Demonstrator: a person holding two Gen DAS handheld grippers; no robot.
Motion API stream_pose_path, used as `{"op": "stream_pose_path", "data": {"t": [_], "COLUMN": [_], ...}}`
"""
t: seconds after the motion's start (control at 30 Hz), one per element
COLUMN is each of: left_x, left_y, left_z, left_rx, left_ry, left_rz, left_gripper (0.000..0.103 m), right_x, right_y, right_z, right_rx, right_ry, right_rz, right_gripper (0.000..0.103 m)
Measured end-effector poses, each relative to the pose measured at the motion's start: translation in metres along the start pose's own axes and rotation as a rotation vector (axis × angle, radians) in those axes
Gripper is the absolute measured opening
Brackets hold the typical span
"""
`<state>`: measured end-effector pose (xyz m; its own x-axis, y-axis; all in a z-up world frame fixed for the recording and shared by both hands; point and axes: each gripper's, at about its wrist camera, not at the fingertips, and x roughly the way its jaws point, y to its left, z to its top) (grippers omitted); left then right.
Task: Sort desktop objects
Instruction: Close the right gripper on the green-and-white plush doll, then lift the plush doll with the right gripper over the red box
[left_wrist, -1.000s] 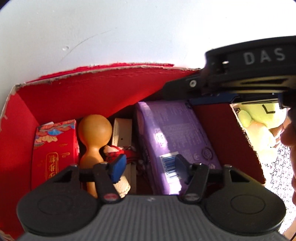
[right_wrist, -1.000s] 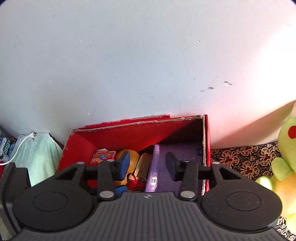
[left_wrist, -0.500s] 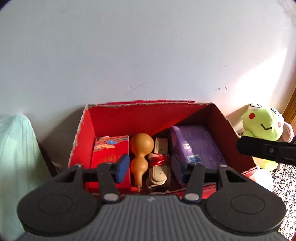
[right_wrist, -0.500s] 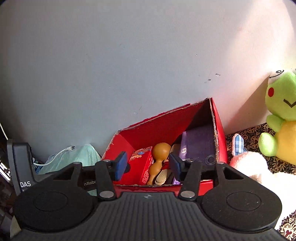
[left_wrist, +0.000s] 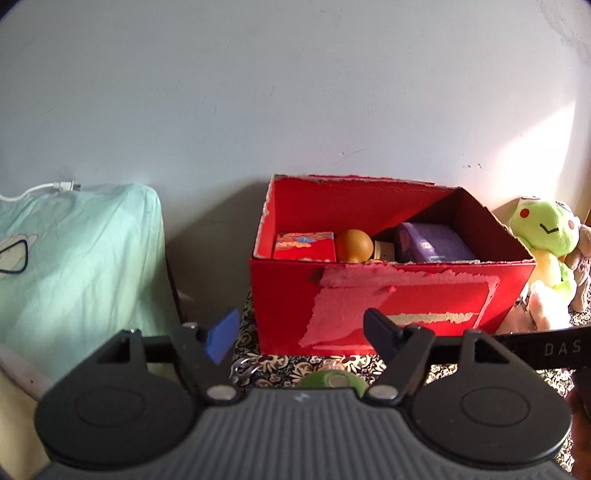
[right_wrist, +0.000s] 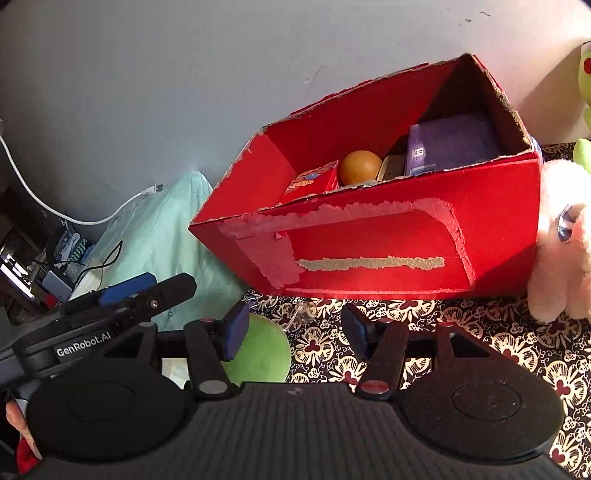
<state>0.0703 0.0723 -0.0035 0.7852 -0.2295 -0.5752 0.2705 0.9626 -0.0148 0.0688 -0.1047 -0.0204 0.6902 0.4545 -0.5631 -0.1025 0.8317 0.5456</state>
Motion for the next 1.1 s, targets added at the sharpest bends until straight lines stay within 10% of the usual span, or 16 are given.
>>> {"op": "stream_pose_path", "data": {"t": [0.3,0.47,0.87,1.1], "left_x": [0.012,0.023,0.006,-0.039], "left_y": [0.012,0.007,-0.010,-0.032], "left_z": [-0.062,-0.068,-0.068,-0.019], "left_rx": [-0.060,-0.097,-0.104,-0.040], "left_ry": [0.173,0.202,0.155,-0.004], "left_rz": [-0.094,-0.200,-0.223,-0.271], "left_gripper": [0.084,0.071,0.060,0.060], "right_x": [0.029,0.048,0.023,-0.050], "right_y": [0.019,0.025,0.025,0.034], "right_z": [-0.013,-0.021,-0.036,-0.006], "right_rx": [0.015,0.032,-0.070,-0.099], "right_ry": [0.092,0.138,0.083,-0.111], "right_rz": [0.034,0.044,0.060,0.112], "right_gripper": [0.071,0.073,0.061,0.061]}}
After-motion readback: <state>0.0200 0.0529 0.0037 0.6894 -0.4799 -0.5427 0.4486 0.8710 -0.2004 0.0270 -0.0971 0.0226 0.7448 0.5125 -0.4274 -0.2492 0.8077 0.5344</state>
